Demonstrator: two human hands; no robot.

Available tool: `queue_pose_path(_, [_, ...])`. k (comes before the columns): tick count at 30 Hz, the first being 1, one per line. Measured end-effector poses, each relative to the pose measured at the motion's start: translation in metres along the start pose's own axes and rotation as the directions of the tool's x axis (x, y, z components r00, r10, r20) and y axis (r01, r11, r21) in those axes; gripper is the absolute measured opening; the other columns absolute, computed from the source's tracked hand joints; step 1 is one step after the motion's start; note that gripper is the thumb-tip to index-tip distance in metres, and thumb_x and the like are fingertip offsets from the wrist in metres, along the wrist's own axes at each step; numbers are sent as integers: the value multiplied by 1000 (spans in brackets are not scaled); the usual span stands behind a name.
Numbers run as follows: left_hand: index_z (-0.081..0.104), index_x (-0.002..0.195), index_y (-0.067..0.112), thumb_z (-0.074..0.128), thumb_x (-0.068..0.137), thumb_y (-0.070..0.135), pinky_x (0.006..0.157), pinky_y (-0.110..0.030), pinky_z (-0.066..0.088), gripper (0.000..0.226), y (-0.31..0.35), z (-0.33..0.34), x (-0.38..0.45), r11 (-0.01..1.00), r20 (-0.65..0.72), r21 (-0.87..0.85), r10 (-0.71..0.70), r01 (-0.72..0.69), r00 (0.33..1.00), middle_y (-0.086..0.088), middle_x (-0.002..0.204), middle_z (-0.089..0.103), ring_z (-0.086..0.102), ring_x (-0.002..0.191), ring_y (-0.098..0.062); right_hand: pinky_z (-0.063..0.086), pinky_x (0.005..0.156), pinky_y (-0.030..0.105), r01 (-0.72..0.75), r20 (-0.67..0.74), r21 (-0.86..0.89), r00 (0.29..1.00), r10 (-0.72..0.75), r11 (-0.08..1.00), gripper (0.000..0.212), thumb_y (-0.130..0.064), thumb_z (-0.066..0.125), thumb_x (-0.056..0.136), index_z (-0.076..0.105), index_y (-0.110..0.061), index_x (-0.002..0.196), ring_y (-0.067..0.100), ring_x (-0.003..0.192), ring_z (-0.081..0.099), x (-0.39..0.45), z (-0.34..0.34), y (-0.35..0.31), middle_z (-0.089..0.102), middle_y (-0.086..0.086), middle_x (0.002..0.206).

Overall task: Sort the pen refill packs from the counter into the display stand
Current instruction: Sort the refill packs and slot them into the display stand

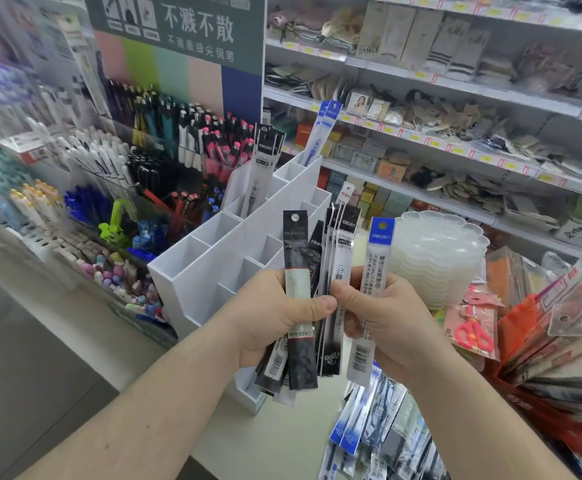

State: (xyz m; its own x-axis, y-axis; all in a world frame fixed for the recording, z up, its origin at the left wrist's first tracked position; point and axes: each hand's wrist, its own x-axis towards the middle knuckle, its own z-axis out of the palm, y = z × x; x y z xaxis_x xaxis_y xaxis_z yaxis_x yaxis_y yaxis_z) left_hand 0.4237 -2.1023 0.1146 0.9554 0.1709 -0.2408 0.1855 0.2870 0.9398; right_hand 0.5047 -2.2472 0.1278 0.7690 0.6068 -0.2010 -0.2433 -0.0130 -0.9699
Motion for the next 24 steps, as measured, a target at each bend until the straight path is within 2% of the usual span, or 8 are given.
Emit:
queue_pose_path(4, [70, 113, 4, 70, 85, 0, 86, -42, 57, 28, 5, -3, -5, 997, -133, -7, 70, -72, 989, -16, 104, 75, 72, 98, -31, 36, 44, 24, 44, -7, 0, 999, -44, 999, 11, -4, 67, 90, 60, -5, 82, 14, 45, 45, 7, 12, -3, 51, 7, 60])
queue_pose_path(6, [71, 109, 4, 71, 84, 1, 82, -38, 59, 25, 8, -5, -9, 995, -192, -5, 94, -97, 977, -13, 101, 76, 73, 95, -29, 36, 44, 24, 41, -7, 10, 999, -41, 999, 14, -5, 67, 90, 59, -8, 78, 13, 45, 45, 9, 17, -4, 51, 6, 58])
queue_pose_path(10, [72, 106, 6, 71, 84, 0, 72, -31, 60, 23, 13, -10, -19, 991, -248, 11, 132, -134, 960, -10, 97, 77, 74, 90, -25, 34, 43, 22, 31, 37, 31, 999, -32, 999, 12, -4, 67, 90, 58, -6, 81, 14, 45, 42, 11, 28, -7, 49, 6, 59])
queue_pose_path(12, [73, 104, 7, 71, 84, -2, 74, -33, 60, 21, 16, -13, -22, 987, -269, 43, 159, -153, 950, -9, 96, 77, 74, 90, -25, 33, 43, 23, 30, 65, 19, 997, -31, 999, 10, -4, 67, 90, 58, -3, 86, 15, 45, 41, 12, 34, -8, 47, 8, 60])
queue_pose_path(17, [76, 97, 13, 74, 84, 4, 81, -39, 59, 16, 25, -23, -31, 978, -302, 127, 198, -167, 932, -5, 94, 78, 74, 90, -23, 31, 42, 22, 44, 109, -5, 993, -43, 999, 21, -2, 65, 91, 59, -7, 71, 15, 43, 40, 16, 45, -14, 45, 7, 54])
queue_pose_path(19, [76, 88, 16, 75, 83, 4, 77, -33, 59, 12, 29, -26, -33, 975, -355, 116, 219, -189, 909, -3, 88, 78, 74, 83, -17, 31, 42, 21, 48, 87, 4, 995, -48, 999, 28, -1, 64, 91, 60, -9, 65, 13, 42, 39, 19, 49, -17, 46, 5, 51])
queue_pose_path(24, [71, 80, 9, 73, 81, -4, 63, -23, 57, 13, 45, -39, -36, 952, -488, 93, 298, -291, 820, -4, 72, 71, 68, 67, -17, 34, 40, 17, 6, -73, 136, 997, 4, 991, 15, -5, 64, 94, 57, -7, 80, 7, 42, 43, 43, 55, -31, 52, 6, 63])
